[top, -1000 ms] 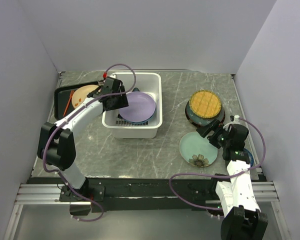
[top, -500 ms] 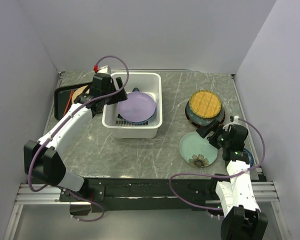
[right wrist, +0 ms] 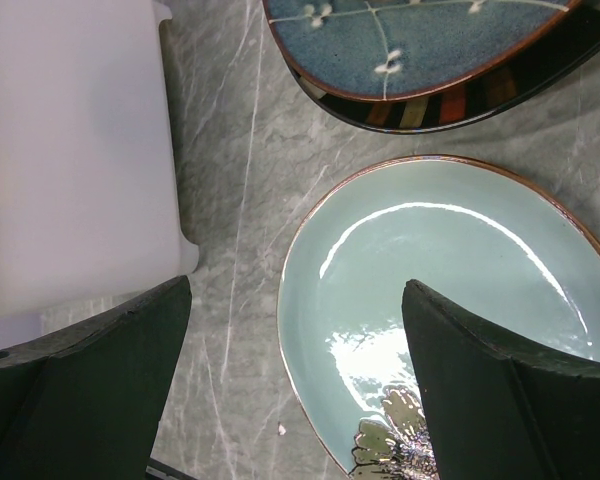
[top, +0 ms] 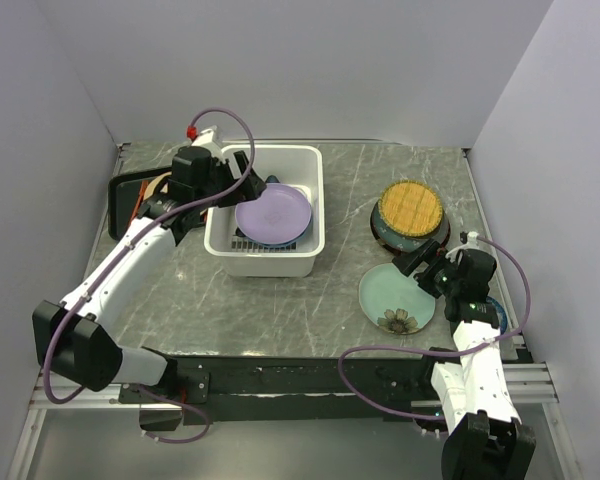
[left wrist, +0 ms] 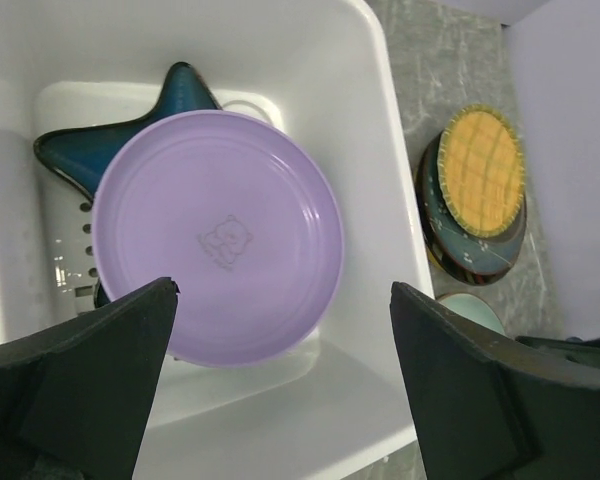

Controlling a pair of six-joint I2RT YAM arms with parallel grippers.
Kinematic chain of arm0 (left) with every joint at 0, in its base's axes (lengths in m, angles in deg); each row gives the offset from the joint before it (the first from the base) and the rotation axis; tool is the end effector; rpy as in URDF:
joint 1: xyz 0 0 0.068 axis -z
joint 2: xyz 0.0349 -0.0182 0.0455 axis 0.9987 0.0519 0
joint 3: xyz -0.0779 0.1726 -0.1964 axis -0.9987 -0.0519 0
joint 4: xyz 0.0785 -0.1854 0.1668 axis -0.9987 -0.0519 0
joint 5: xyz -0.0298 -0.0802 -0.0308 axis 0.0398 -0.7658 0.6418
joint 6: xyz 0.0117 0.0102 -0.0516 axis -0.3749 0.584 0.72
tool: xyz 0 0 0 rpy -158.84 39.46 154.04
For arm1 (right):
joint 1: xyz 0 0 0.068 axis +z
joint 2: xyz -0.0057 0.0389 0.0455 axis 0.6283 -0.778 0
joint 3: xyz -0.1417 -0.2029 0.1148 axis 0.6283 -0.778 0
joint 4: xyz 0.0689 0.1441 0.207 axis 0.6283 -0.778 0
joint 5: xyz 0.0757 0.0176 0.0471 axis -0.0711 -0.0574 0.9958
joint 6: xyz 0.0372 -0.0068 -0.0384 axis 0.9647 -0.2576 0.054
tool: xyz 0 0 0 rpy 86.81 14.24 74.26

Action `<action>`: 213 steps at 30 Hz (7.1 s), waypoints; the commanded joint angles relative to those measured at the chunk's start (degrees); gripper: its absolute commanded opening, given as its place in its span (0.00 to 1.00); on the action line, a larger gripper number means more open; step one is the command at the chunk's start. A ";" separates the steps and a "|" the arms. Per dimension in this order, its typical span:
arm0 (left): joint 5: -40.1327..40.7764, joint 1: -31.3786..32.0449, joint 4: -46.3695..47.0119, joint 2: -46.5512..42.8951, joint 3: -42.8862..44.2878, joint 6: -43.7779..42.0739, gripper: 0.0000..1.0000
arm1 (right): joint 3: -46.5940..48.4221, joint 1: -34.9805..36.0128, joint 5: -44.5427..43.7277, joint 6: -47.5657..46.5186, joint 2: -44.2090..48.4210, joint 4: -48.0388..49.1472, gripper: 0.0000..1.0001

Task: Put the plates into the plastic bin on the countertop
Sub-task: Place the plate in the plastic bin, then pick up the plate from the corner of the board.

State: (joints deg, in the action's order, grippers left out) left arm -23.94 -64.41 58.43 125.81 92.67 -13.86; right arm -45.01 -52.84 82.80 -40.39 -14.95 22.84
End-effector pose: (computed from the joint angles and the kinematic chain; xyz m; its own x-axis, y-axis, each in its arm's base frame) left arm 0.2880 -0.1227 0.3618 -0.5615 -0.3415 -0.7537 0.1660 0.8458 -0.5069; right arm 0.1599 -0.0218 0.2091 -0.5369 0.5985 -0.5945 0.1024 0.7458 0.6583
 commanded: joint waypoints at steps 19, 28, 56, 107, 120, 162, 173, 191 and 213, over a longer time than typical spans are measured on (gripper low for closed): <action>-8.48 13.24 8.36 1.89 4.06 -3.25 0.92 | 2.20 -0.24 0.67 -0.09 -2.07 2.05 0.93; -9.11 18.34 9.34 5.76 6.52 -3.25 0.90 | 2.02 -0.33 0.32 -0.35 -1.72 1.70 0.93; -10.86 30.30 12.50 26.32 13.82 1.58 0.83 | 1.31 -1.12 -10.05 0.00 -3.39 -1.82 0.93; -10.51 33.90 6.96 47.51 18.66 8.62 0.65 | -0.44 -1.73 -11.63 2.37 -4.53 1.70 0.93; -12.01 32.41 9.07 49.44 15.49 10.99 0.20 | -0.53 -1.73 -11.28 2.11 -4.36 2.05 0.93; -1.55 32.14 -2.26 38.72 21.11 6.60 0.01 | -1.32 -1.82 -10.49 1.58 -3.39 1.87 0.93; -0.32 32.14 -3.40 35.56 20.68 6.42 0.01 | -1.50 -1.73 -10.49 1.76 -3.13 1.88 0.93; 2.49 32.14 -6.22 31.69 22.43 5.10 0.01 | -1.85 -1.73 -10.23 1.85 -2.78 2.23 0.93; 3.64 32.23 -8.77 27.56 24.10 4.31 0.01 | -1.85 -1.73 -9.61 1.93 -2.86 2.58 0.93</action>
State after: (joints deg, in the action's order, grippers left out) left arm -20.48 -31.98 47.35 159.03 112.84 -8.97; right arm -46.93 -54.22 72.90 -38.14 -18.55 23.23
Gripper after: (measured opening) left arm 0.051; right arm 0.929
